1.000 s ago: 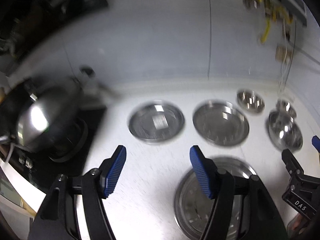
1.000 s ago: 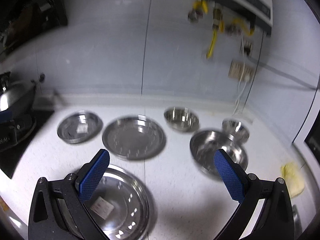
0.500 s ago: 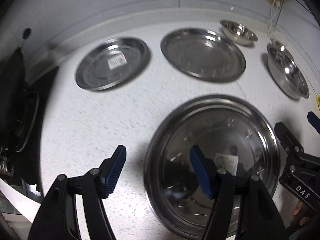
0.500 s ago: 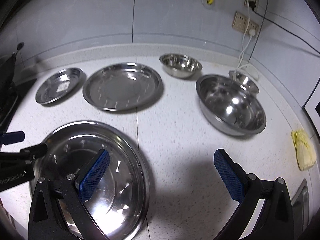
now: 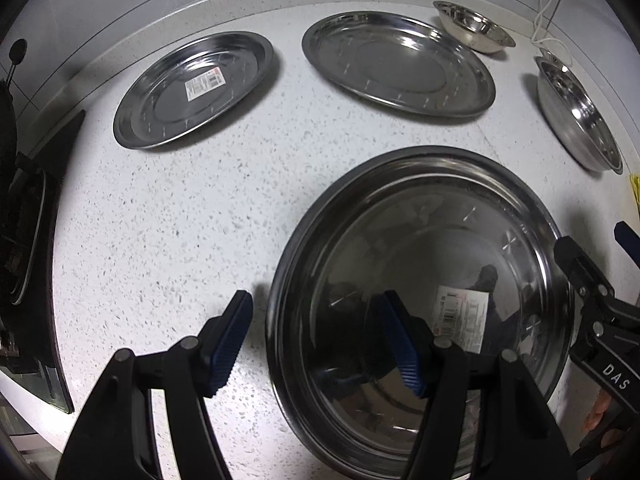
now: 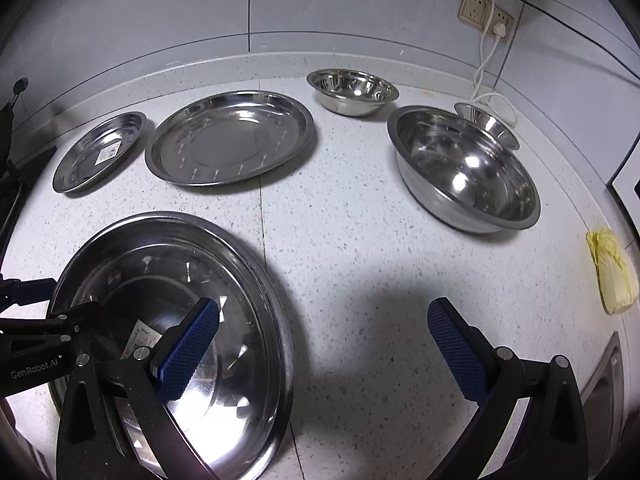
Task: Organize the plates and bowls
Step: 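Move both tools down to the rim of the large steel plate, then close both tools on the plate rim and lift the plate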
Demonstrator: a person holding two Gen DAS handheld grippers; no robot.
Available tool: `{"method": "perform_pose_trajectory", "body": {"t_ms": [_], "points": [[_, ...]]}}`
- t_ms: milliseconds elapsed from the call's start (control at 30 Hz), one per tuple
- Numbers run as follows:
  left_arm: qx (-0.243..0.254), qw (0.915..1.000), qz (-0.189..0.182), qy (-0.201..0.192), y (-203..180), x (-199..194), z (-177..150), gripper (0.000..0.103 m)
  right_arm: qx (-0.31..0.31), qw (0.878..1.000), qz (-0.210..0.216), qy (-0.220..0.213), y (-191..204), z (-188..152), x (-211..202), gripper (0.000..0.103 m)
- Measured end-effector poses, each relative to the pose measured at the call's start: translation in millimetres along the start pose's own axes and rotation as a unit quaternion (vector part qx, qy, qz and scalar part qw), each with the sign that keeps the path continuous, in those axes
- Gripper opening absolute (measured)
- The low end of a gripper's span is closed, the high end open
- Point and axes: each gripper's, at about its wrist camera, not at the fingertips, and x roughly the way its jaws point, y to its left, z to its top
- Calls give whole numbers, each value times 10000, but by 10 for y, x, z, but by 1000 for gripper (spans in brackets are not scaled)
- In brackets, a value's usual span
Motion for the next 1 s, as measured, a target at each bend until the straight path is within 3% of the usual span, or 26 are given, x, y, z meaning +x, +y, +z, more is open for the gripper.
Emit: {"method": "perform_pose_trajectory", "body": {"t_ms": [133, 167, 200, 233, 267, 300, 333, 367, 633, 1000], "points": [[11, 10000, 10, 64, 1, 41, 21, 64, 20, 9999, 91, 84, 11, -10, -19, 102], [11, 10000, -10, 94, 12, 43, 12, 62, 2, 9999, 99, 102, 20, -13, -16, 101], [15, 9999, -59, 142, 23, 52, 9, 51, -22, 9999, 107, 130, 34, -17, -11, 98], [-5, 9998, -138, 137, 21, 46, 13, 48, -48, 9998, 89, 153, 52, -22, -10, 85], [0, 9999, -98, 136, 14, 47, 26, 42, -84, 9998, 60, 177, 77, -25, -7, 63], [8, 9999, -45, 146, 16, 45, 33, 34, -124, 9997, 42, 216, 100, -30, 0, 49], [20, 9999, -43, 145, 18, 44, 48, 30, -166, 9994, 50, 299, 125, -35, 20, 22], [13, 9999, -71, 155, 25, 44, 60, 25, -175, 9991, 55, 388, 135, -44, 43, 12], [19, 9998, -73, 166, 96, -11, 87, 16, -333, 9965, 116, 754, 179, -52, 90, 11], [-25, 9998, 187, -74, 322, -291, 4, 15, -566, 9958, 173, 691, 378, -21, -53, 10]]}}
